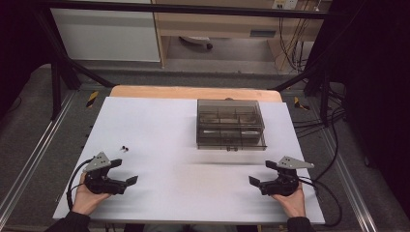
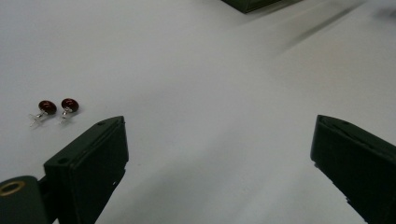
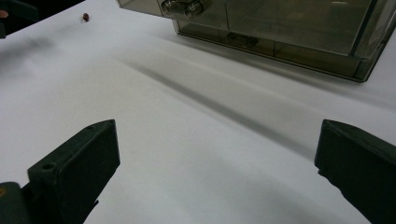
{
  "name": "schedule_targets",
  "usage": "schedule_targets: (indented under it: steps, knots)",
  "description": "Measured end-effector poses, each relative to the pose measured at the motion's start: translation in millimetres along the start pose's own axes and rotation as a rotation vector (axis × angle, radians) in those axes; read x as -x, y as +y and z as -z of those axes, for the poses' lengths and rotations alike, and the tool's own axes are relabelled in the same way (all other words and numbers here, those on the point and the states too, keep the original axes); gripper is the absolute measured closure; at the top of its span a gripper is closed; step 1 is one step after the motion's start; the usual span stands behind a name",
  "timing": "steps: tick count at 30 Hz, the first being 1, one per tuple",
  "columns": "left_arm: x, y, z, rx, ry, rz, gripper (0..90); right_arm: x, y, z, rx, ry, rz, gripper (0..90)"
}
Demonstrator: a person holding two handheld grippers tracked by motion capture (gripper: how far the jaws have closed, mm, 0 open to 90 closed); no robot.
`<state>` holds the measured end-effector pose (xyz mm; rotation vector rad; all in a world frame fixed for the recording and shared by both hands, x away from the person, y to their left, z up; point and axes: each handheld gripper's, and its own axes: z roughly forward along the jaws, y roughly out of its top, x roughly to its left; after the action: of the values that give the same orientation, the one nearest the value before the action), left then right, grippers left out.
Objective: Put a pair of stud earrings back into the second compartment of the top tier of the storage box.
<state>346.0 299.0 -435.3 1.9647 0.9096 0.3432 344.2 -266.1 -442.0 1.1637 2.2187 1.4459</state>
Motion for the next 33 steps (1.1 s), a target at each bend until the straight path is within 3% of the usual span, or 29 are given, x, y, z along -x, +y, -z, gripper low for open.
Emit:
schedule_targets:
  steps: [19, 33]
  knots:
    - [-9.2, 5.5, 5.1, -0.02, 0.019, 0.002, 3.8, -0.4, -0.1, -0.3, -0.007, 0.001, 0.002, 0.6]
    - [-22.5, 18.5, 8.1, -0.048, 0.054, 0.005, 4.1, -0.5, -0.8, -0.7, -0.02, -0.006, 0.011, 0.6]
